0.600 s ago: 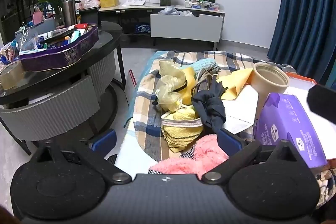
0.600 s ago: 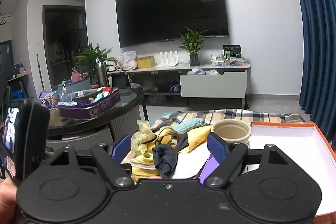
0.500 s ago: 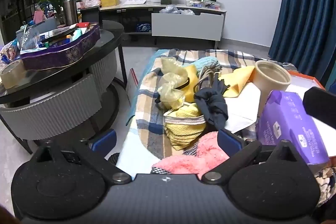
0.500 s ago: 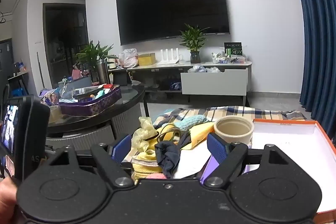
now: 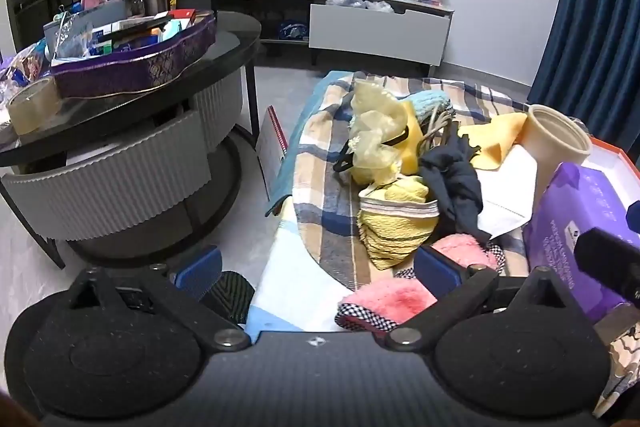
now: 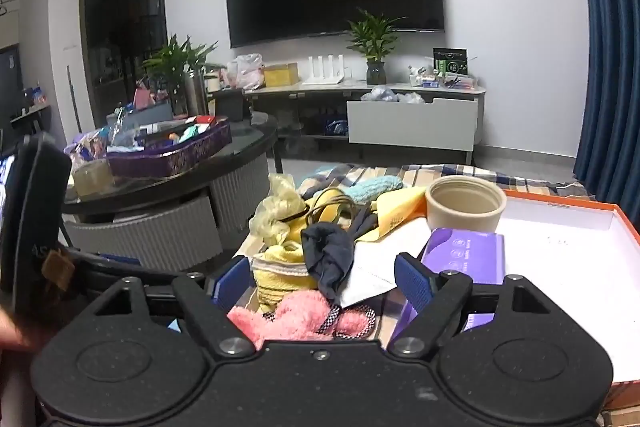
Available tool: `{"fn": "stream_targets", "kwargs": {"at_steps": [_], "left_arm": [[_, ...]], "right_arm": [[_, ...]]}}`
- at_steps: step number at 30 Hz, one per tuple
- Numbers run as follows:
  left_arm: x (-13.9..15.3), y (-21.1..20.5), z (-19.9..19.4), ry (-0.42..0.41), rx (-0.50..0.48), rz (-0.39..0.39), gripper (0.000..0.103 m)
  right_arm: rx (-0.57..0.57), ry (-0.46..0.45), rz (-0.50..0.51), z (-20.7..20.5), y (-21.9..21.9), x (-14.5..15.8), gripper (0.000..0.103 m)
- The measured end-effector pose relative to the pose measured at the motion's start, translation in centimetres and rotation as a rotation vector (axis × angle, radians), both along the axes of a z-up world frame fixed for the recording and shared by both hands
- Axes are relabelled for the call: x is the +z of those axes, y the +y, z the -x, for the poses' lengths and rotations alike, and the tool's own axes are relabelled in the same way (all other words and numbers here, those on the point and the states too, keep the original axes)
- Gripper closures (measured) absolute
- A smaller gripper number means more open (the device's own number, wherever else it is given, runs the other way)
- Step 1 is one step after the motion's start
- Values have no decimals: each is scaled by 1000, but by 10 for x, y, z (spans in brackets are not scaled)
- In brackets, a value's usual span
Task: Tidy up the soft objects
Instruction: 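Move the left tool toward the pink fluffy item while the right tool approaches the navy cloth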
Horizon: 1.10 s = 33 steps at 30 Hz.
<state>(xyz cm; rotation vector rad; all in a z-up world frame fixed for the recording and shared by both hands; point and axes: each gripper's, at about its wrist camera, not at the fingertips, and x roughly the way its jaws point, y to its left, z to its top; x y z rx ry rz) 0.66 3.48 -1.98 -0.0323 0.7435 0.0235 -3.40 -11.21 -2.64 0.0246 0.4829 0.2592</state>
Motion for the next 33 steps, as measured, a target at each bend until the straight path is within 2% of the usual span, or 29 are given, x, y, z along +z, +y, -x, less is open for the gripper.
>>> {"fn": "stream_targets", "kwargs": {"at_steps": [10,15,20,24,29,33], "left_arm": [[-12,5,-5,19,-13,15,0],[-18,4,-8,41,-37,28,0],[-20,-1,-4,38,-98,53,0],[-24,-12,-6,49,-136,56,0],[-26,-20,-8,59,-157,59,0],[-25,-27,-9,58,-176,56,0]], "right_arm": [[34,-3,59,-2,1,-9,10],[42,16,35,-3,-3,-12,10],[10,-30,9,-1,-13,-4,10],[2,-17,-5,-3,-19,-3,10],[1,7,-6,-3,-16,-7,10],[-12,-15,2,-1,-17,-4,10]]}}
